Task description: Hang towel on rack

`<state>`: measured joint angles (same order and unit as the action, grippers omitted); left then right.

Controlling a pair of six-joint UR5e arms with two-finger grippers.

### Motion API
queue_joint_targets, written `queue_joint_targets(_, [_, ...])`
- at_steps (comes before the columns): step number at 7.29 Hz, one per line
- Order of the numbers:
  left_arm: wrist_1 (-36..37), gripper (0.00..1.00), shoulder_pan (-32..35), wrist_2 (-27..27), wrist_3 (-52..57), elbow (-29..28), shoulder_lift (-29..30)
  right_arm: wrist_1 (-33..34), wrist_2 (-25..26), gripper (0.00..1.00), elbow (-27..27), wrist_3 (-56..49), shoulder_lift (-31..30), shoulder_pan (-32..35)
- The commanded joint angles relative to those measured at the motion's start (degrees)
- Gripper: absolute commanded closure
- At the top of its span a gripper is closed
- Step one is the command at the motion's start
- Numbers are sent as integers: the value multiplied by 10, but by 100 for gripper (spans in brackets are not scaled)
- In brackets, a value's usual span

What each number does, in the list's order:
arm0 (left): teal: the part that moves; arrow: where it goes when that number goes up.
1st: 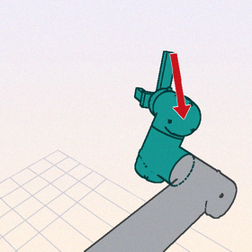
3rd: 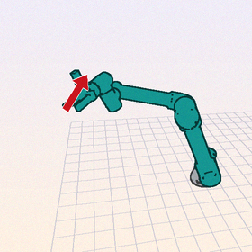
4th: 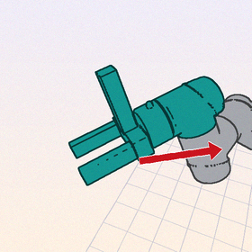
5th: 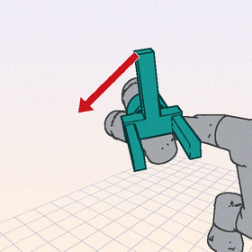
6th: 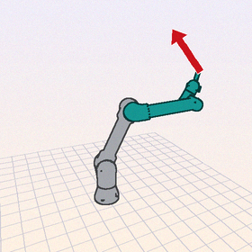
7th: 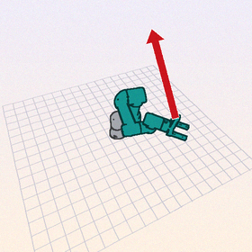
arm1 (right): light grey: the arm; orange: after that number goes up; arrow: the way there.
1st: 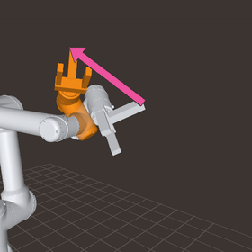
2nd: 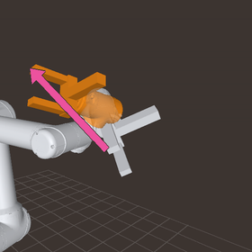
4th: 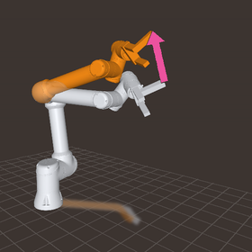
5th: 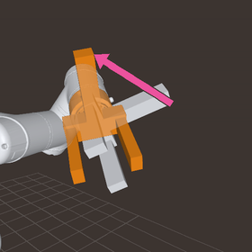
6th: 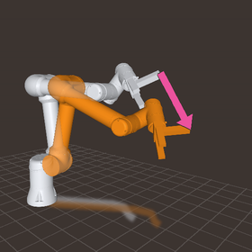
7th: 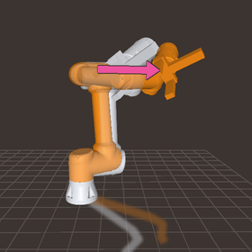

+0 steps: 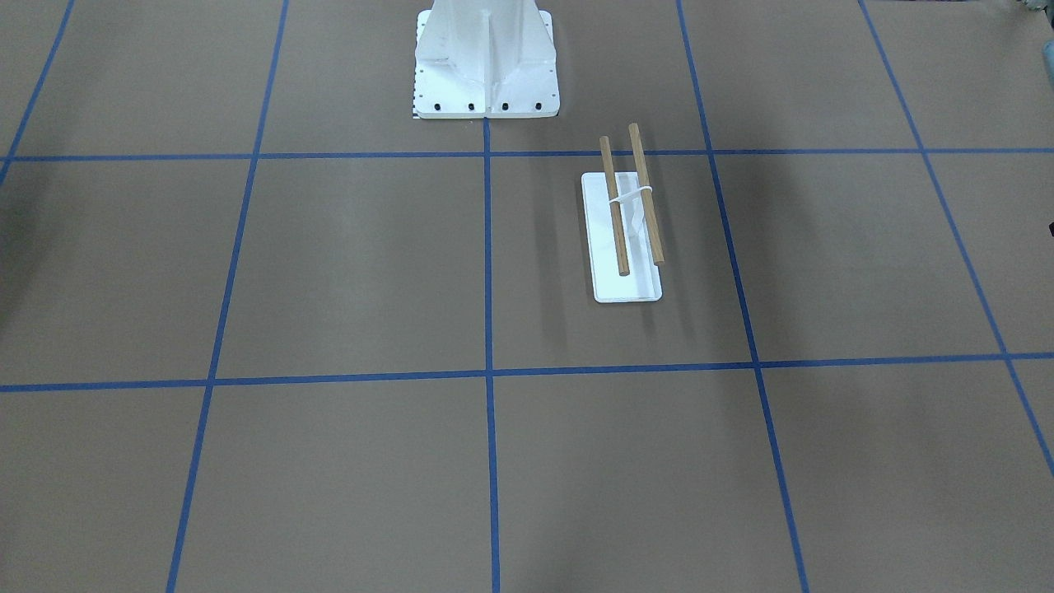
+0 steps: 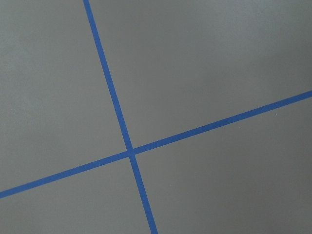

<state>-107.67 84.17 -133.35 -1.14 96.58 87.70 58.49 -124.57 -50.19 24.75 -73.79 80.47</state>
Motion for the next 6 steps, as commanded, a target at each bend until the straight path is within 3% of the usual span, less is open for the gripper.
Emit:
queue_joint_targets(1, [0,2,0,-1,0,1,0,-1,4,21,4,-1,-4,0])
queue_joint_targets(4, [0,2,0,-2,0,0,0,-1,15,37,8,-1,-6,0])
queue_joint_targets(6, [0,2,0,-2,0,0,1,-2,25,55,9,-1,-6,0])
